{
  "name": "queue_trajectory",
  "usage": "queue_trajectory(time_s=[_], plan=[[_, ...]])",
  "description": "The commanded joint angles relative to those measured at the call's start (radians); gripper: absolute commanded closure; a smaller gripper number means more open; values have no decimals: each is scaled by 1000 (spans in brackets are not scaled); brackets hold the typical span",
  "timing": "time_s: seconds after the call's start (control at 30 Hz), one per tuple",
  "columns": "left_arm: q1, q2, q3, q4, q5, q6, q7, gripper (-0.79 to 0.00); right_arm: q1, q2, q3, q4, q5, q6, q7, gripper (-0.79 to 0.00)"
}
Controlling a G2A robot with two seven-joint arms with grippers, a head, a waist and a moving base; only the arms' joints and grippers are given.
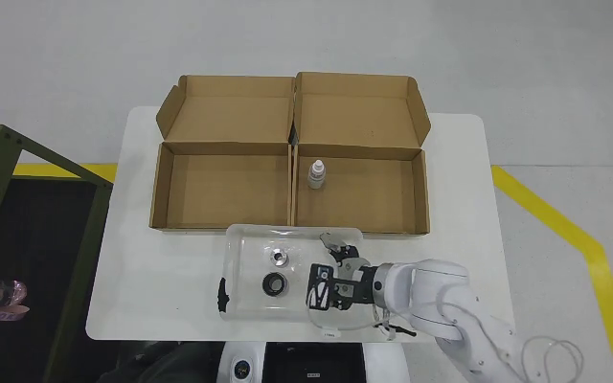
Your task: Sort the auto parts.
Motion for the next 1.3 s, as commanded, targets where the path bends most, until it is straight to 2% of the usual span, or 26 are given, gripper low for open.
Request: queue_trajectory(time_s=[0.0,0.43,0.83,0.9,0.93,1.0,1.13,1.27], plan=[[0,0,0,0,0,0,0,-785,11,-1,-17,10,-3,2,19,-785],[0,0,0,0,0,0,0,-785,64,-6,-85,76,3,22,104,-785],[0,0,0,0,0,0,0,-785,103,-10,-132,150,38,17,124,-785],[0,0,0,0,0,0,0,-785,110,-11,-141,159,40,16,128,-767],[0,0,0,0,0,0,0,-785,114,-12,-145,163,40,17,132,-699],[0,0,0,0,0,0,0,-785,120,-13,-155,169,42,18,137,-646],[0,0,0,0,0,0,0,-785,131,-15,-174,185,50,17,149,-443],[0,0,0,0,0,0,0,-785,143,-17,-194,198,58,14,168,-345]])
